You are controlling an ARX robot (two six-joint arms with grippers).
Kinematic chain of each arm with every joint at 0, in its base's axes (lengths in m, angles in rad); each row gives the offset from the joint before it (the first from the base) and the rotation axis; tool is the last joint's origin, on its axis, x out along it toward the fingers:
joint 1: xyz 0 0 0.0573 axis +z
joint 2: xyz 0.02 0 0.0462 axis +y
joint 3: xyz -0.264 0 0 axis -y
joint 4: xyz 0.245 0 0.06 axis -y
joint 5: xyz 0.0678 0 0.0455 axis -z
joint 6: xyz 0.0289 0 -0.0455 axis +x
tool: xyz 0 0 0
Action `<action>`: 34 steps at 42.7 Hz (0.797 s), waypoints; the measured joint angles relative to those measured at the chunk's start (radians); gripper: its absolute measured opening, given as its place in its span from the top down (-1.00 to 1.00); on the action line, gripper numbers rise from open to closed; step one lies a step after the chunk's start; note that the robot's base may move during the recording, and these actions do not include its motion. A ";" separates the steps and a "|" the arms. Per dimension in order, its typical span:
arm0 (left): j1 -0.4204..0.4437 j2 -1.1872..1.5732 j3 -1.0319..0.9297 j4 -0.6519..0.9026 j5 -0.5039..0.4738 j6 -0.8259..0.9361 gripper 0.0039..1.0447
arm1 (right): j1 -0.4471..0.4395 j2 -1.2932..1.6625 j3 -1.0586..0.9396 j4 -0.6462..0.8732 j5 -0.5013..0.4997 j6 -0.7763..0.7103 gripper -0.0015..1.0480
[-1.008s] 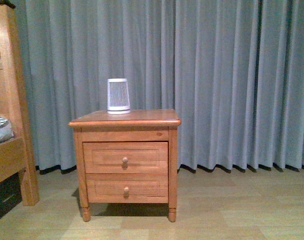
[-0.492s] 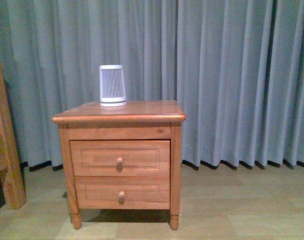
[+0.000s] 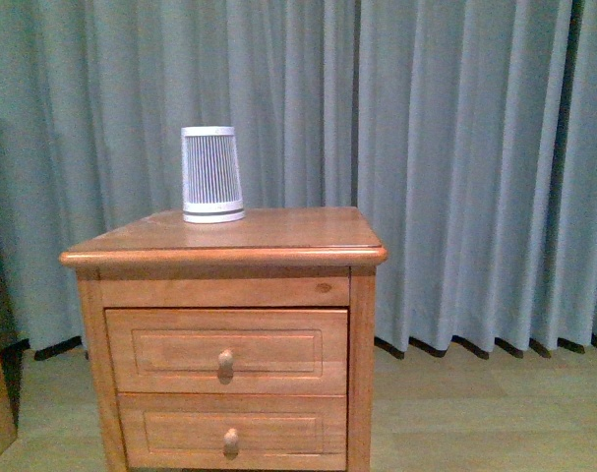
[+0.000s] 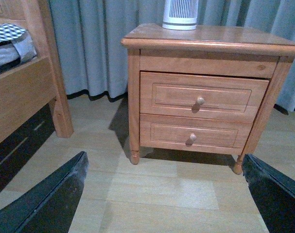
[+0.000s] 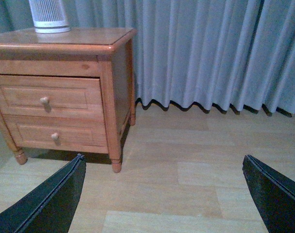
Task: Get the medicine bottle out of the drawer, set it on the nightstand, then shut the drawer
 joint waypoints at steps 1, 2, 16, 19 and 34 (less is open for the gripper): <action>0.000 0.000 0.000 0.000 0.000 0.000 -0.88 | 0.000 0.000 0.000 0.000 0.000 0.000 -0.87; 0.000 0.000 0.000 0.000 0.000 0.000 -0.88 | 0.000 0.000 0.000 0.000 0.000 0.000 -0.87; 0.006 0.077 0.034 -0.132 -0.013 -0.178 -0.88 | 0.000 0.001 0.000 0.000 0.001 0.000 -0.87; 0.016 0.130 0.034 -0.130 0.004 -0.279 -0.88 | 0.000 0.001 0.000 0.000 0.001 0.000 -0.87; 0.018 0.948 0.087 0.662 0.021 -0.320 -0.88 | 0.000 0.001 0.000 0.000 0.000 0.000 -0.87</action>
